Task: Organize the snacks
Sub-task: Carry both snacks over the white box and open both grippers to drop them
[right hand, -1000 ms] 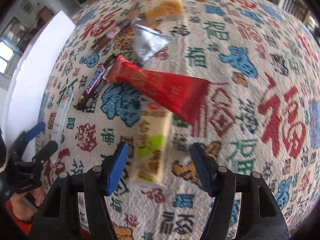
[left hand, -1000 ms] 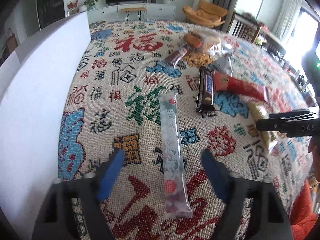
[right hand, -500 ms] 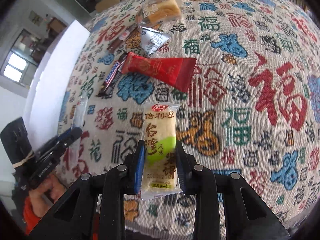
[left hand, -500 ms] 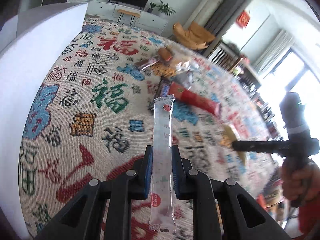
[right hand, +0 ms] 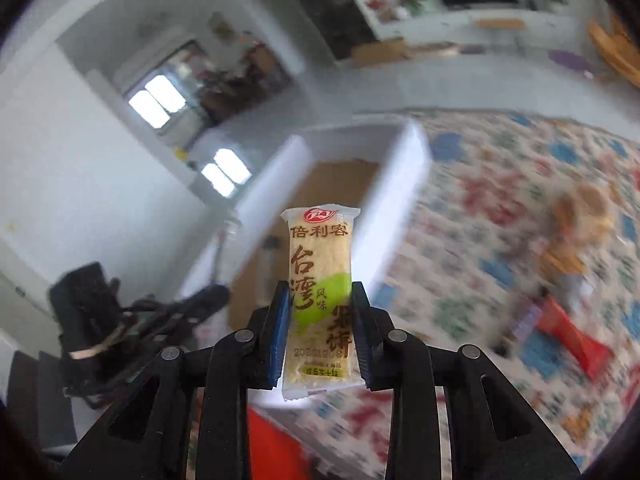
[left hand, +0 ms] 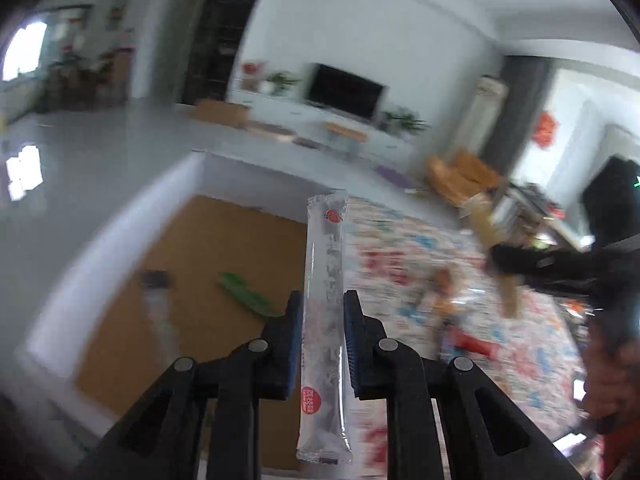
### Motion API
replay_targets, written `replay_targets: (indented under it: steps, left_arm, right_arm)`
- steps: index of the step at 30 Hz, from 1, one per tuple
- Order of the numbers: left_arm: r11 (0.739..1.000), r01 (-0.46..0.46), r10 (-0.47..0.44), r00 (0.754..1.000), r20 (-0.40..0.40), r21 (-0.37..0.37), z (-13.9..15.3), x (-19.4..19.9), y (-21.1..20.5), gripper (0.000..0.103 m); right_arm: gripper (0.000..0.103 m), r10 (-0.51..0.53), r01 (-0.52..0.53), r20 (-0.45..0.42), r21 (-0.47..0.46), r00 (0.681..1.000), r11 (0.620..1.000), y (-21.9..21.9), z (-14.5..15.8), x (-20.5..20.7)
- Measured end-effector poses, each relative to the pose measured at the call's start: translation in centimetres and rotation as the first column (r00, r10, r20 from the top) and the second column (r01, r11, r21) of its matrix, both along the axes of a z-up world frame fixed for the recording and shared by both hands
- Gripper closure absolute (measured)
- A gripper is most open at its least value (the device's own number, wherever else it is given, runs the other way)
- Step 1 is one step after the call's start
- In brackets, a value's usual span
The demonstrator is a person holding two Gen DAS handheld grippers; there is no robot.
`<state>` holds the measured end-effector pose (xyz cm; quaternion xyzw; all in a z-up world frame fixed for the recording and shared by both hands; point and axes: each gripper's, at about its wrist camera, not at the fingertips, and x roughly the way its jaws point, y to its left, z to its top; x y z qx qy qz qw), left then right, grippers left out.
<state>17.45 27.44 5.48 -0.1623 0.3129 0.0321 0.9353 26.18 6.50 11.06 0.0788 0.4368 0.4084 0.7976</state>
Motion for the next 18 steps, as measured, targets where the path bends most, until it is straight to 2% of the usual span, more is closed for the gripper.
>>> replay_targets:
  steps: [1,2,3,4,7,9,12,14,15,18]
  left_arm:
    - [0.998,-0.053,0.054,0.998,-0.034,0.039,-0.4,0.2,1.3,0.07]
    - [0.994,-0.089,0.093,0.994,-0.059,0.064,-0.9,0.3,2.3,0.052]
    - [0.988,-0.127,0.134,0.988,-0.08,0.089,-1.4,0.2,3.3,0.042]
    - [0.982,-0.153,0.163,0.982,-0.094,0.109,-1.8,0.0,3.8,0.041]
    - [0.978,-0.181,0.192,0.976,-0.102,0.104,-2.9,-1.1,3.9,0.038]
    - [0.983,-0.161,0.169,0.981,-0.096,0.086,-3.5,-1.2,2.4,0.034]
    - [0.994,-0.059,0.066,0.995,-0.077,0.091,-3.7,-1.3,-2.4,0.032]
    - [0.996,0.052,-0.047,0.997,-0.063,0.076,-3.6,-1.1,-6.4,0.026]
    - [0.992,0.104,-0.1,0.993,-0.057,0.072,-3.7,-0.6,-8.4,0.021]
    - [0.961,0.268,-0.264,0.962,-0.072,0.068,-4.8,0.8,-15.0,0.015]
  right_arm:
    - [0.067,0.031,-0.03,-0.009,0.039,0.999,0.999,1.7,0.2,0.2]
    - [0.052,0.057,-0.056,-0.016,0.063,0.998,0.996,3.1,0.3,0.3]
    - [0.043,0.066,-0.065,-0.018,0.055,0.998,0.996,4.4,0.3,0.1]
    - [0.038,0.054,-0.053,-0.01,0.041,0.999,0.998,4.8,0.3,0.0]
    - [0.038,0.022,-0.023,0.037,0.019,0.999,1.0,3.6,-0.1,-0.5]
    - [0.038,-0.015,0.018,0.092,-0.038,0.996,0.999,1.3,-1.1,-0.4]
    - [0.038,-0.095,0.131,0.203,-0.172,0.974,0.976,-3.8,-4.3,0.2]
    - [0.038,-0.153,0.244,0.301,-0.292,0.941,0.925,-8.1,-7.4,0.2]
    - [0.038,-0.184,0.308,0.346,-0.35,0.92,0.885,-10.5,-9.2,0.2]
    - [0.038,-0.293,0.469,0.41,-0.44,0.864,0.766,-18.2,-13.5,-0.2]
